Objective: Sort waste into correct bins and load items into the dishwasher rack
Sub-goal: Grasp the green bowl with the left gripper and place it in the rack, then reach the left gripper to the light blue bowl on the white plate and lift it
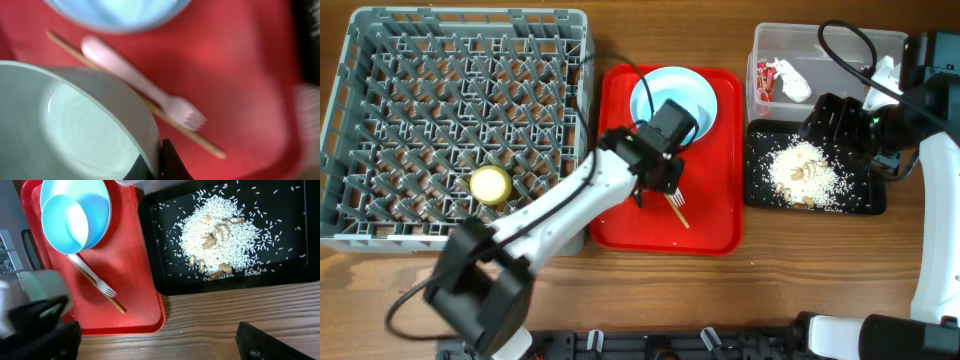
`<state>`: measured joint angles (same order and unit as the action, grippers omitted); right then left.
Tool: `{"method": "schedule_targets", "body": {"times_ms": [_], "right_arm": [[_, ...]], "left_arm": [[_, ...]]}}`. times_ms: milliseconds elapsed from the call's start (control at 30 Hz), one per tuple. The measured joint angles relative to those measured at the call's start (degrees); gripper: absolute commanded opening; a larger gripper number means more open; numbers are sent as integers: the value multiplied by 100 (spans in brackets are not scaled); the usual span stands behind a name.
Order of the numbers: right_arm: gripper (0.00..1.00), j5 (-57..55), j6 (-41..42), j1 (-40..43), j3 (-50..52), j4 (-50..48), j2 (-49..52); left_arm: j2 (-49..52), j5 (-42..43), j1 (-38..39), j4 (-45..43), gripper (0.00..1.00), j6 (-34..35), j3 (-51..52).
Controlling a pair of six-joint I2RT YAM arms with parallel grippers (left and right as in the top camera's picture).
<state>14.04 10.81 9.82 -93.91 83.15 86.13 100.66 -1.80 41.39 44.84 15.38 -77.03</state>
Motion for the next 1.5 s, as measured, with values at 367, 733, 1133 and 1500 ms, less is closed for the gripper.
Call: {"method": "schedule_targets", "body": {"times_ms": [367,733,1133,1500], "right_arm": [[100,0,-4,0,0,-4,0],[100,-2,-17,0,0,-66,0],[100,-2,-17,0,0,0,0],[100,-17,-17,0,0,22,0]], "left_arm": [[-1720,1543,-2824,-667,4,-286,-275],[-109,6015,-5560,-1390,4,-483,-280],[1047,7228,-6745,-1086,46,-527,-304],[1047,6310,-7855,-323,100,-562,-306]]}}
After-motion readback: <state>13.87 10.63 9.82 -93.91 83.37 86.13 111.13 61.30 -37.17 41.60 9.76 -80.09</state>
